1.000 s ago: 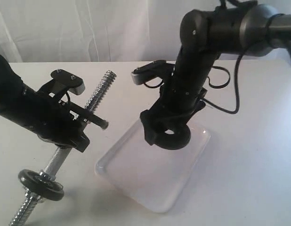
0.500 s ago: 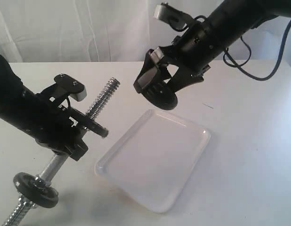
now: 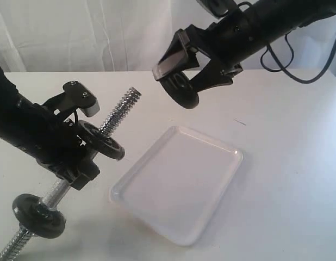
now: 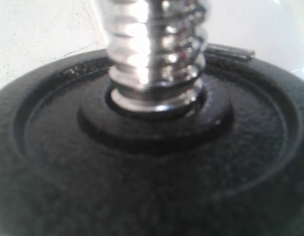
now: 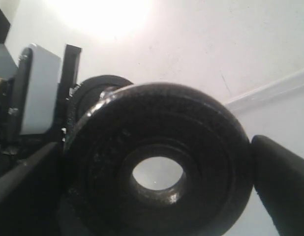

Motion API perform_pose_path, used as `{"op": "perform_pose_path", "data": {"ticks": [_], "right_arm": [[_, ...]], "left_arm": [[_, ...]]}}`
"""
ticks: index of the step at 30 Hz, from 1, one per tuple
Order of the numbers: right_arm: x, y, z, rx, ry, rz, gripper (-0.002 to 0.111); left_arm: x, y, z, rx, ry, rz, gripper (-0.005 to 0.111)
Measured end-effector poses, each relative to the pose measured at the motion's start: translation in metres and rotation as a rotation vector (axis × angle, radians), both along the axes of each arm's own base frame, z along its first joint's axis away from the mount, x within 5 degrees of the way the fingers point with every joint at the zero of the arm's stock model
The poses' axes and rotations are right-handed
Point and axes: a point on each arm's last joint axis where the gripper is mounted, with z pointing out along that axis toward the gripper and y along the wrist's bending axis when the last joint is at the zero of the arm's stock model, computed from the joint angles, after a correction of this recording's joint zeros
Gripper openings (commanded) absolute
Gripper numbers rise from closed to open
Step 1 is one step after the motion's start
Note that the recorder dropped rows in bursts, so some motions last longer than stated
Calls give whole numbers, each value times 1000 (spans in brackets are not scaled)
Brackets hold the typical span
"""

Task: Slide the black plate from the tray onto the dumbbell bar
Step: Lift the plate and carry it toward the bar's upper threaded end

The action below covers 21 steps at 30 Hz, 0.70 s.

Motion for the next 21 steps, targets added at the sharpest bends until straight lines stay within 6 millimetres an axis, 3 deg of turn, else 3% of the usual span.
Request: {"op": "perform_pose_path", "data": {"ticks": [16, 21], "right_arm": [[0, 3, 5, 74, 51, -39, 0], [-4, 12, 5, 74, 61, -19, 0]], "left_arm": [[-4, -6, 3, -44, -24, -131, 0], [-5, -8, 4, -62, -33, -147, 0]]}}
